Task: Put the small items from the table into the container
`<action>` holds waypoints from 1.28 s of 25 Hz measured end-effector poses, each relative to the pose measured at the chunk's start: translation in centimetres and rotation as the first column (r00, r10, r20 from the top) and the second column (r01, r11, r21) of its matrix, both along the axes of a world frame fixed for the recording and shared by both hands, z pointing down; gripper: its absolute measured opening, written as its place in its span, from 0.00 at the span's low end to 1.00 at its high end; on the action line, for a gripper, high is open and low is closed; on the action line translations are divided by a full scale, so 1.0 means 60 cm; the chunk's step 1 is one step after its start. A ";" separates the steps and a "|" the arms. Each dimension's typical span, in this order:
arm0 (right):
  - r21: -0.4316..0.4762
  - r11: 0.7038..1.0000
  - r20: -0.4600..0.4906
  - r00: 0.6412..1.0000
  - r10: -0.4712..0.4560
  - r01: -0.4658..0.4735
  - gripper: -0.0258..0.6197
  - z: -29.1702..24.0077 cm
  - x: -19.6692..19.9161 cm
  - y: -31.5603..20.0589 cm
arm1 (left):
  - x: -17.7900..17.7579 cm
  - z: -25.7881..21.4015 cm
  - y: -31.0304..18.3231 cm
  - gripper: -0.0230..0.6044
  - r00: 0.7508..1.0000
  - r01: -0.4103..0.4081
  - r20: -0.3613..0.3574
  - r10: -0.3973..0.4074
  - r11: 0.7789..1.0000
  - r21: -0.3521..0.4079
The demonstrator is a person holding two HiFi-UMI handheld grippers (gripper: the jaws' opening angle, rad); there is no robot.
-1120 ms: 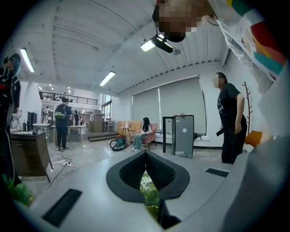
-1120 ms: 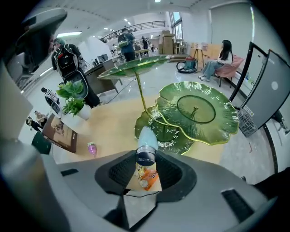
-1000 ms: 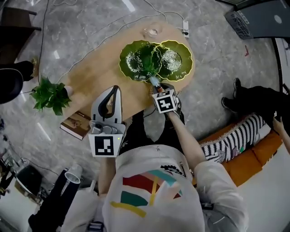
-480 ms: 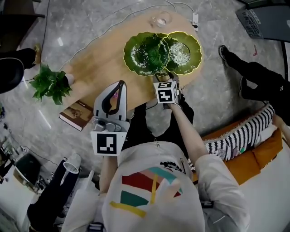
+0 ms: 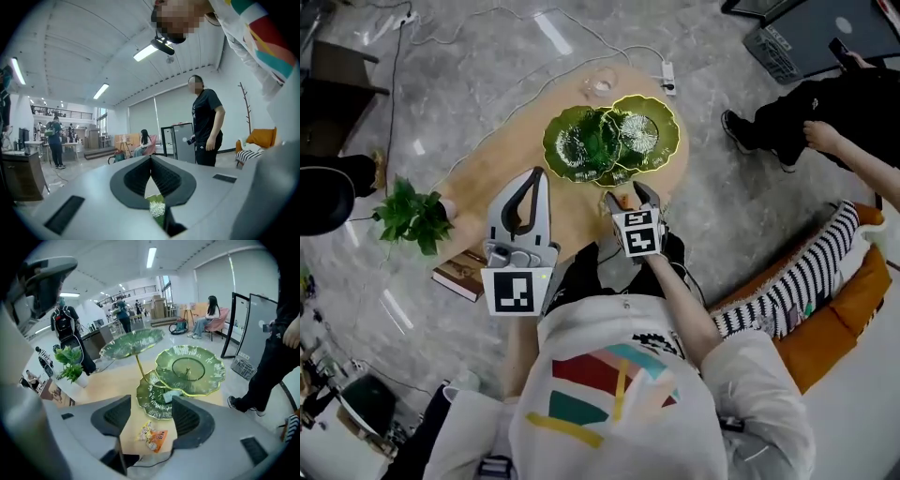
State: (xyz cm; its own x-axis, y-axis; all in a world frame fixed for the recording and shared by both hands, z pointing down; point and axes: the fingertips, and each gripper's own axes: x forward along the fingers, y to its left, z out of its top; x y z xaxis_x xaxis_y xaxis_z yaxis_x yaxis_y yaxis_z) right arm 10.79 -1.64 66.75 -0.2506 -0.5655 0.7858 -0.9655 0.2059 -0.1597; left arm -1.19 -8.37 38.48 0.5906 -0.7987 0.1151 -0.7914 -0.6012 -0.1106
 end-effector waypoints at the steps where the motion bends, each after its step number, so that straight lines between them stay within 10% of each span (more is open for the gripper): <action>1: 0.028 1.000 0.011 1.000 -0.002 0.002 0.47 -0.022 0.005 0.000 | 0.003 -0.013 -0.002 0.05 1.000 -0.004 -0.006 0.004 1.000 0.019; 4: 0.128 0.991 0.046 0.999 0.029 -0.035 0.45 -0.098 0.031 -0.011 | 0.005 -0.046 -0.002 0.05 1.000 -0.010 -0.021 0.011 0.998 0.060; 6: 0.205 0.975 0.029 0.996 0.086 -0.090 0.06 -0.152 0.057 -0.024 | 0.000 -0.067 -0.002 0.05 0.999 -0.006 -0.033 0.009 0.997 0.082; 22: 0.528 0.839 0.059 0.992 0.114 -0.128 0.06 -0.375 0.080 -0.082 | -0.038 -0.144 0.002 0.05 0.992 0.024 -0.127 -0.002 0.984 0.178; 32: 0.552 0.833 0.007 0.999 -0.045 0.033 0.06 -0.409 -0.014 -0.086 | -0.113 -0.123 0.016 0.05 0.985 0.145 -0.118 -0.125 0.975 0.170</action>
State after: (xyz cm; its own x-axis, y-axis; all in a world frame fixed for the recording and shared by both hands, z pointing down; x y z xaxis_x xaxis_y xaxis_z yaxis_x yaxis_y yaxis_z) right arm 9.94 -6.77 42.23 -0.2933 -0.8930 0.3413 -0.9527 0.3028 -0.0263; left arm -7.95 -7.40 31.09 0.4772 -0.8739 -0.0927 -0.8768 -0.4665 -0.1164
